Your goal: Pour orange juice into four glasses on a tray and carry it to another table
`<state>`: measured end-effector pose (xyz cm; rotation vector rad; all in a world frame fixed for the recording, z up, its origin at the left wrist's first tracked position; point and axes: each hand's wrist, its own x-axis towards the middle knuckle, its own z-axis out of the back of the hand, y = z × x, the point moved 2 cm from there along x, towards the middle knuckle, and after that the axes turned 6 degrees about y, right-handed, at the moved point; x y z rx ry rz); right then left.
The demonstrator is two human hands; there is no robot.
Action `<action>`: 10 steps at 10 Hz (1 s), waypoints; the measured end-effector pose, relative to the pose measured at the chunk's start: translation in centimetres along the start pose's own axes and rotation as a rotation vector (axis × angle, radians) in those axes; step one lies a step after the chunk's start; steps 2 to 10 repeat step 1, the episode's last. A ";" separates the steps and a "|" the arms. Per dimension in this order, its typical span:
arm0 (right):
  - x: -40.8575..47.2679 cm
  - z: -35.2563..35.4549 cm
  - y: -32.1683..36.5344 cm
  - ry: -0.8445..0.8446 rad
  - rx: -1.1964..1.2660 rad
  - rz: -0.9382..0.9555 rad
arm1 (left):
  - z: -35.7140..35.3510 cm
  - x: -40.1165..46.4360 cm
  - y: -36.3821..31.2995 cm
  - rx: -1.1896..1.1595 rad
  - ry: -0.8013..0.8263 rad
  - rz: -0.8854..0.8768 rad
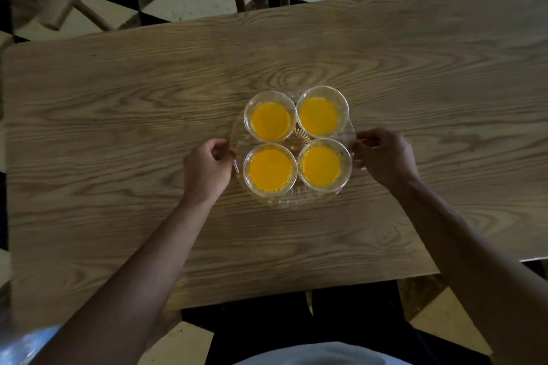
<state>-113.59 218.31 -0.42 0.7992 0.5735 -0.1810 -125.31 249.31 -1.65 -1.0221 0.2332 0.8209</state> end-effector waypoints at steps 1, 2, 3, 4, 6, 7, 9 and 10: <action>-0.4 0.5 0.6 -0.001 -0.066 0.025 | 0.8 -0.3 -0.8 0.062 -0.045 -0.032; -0.4 0.5 0.6 -0.001 -0.066 0.025 | 0.8 -0.3 -0.8 0.062 -0.045 -0.032; -0.4 0.5 0.6 -0.001 -0.066 0.025 | 0.8 -0.3 -0.8 0.062 -0.045 -0.032; -0.4 0.5 0.6 -0.001 -0.066 0.025 | 0.8 -0.3 -0.8 0.062 -0.045 -0.032; -0.4 0.5 0.6 -0.001 -0.066 0.025 | 0.8 -0.3 -0.8 0.062 -0.045 -0.032; -0.4 0.5 0.6 -0.001 -0.066 0.025 | 0.8 -0.3 -0.8 0.062 -0.045 -0.032; -0.4 0.5 0.6 -0.001 -0.066 0.025 | 0.8 -0.3 -0.8 0.062 -0.045 -0.032; -0.4 0.5 0.6 -0.001 -0.066 0.025 | 0.8 -0.3 -0.8 0.062 -0.045 -0.032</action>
